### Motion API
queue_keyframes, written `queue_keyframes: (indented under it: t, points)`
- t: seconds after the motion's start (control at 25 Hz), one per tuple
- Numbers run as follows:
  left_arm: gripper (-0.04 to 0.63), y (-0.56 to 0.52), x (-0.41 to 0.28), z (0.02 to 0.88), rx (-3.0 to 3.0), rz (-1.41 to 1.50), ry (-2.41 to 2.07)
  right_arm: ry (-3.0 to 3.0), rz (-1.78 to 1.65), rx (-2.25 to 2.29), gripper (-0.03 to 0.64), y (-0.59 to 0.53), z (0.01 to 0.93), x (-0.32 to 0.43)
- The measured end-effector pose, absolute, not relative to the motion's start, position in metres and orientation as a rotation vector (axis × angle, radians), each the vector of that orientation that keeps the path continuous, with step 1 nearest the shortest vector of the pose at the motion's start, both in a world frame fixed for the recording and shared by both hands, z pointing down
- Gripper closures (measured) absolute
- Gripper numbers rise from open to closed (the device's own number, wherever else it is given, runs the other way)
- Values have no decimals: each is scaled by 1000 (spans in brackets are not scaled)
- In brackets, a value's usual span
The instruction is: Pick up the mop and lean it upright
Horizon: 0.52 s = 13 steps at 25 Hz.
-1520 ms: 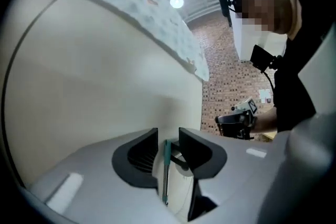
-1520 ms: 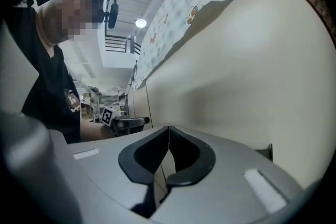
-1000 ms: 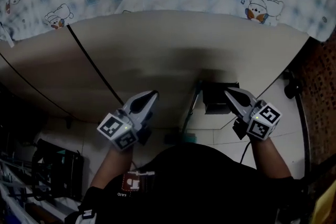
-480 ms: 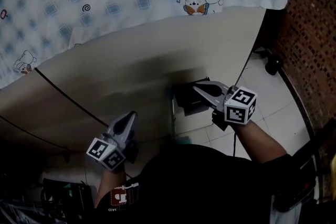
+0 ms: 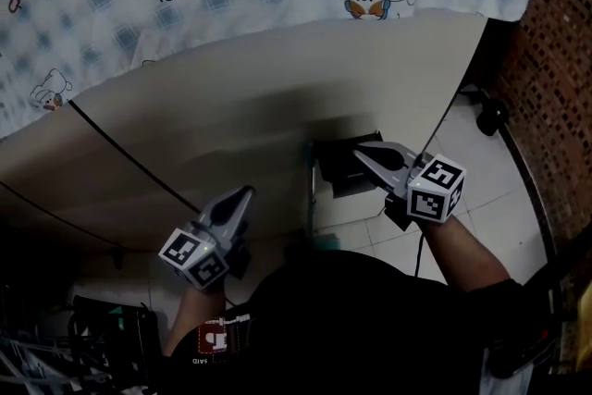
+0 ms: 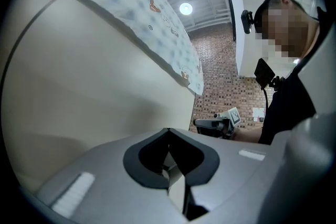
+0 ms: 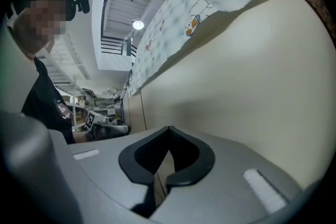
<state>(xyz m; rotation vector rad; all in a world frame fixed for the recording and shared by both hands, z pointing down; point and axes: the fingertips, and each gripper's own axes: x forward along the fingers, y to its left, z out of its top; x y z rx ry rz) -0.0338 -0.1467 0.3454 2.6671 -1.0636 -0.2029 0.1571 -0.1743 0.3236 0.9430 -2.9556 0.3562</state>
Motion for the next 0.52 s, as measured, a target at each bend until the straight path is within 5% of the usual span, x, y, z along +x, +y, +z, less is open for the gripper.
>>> queue_keyframes:
  t: [0.52]
  points:
    - [594,-143,-28,344,2669,-191,-1027,-2948,343,944,604,-169,327,160]
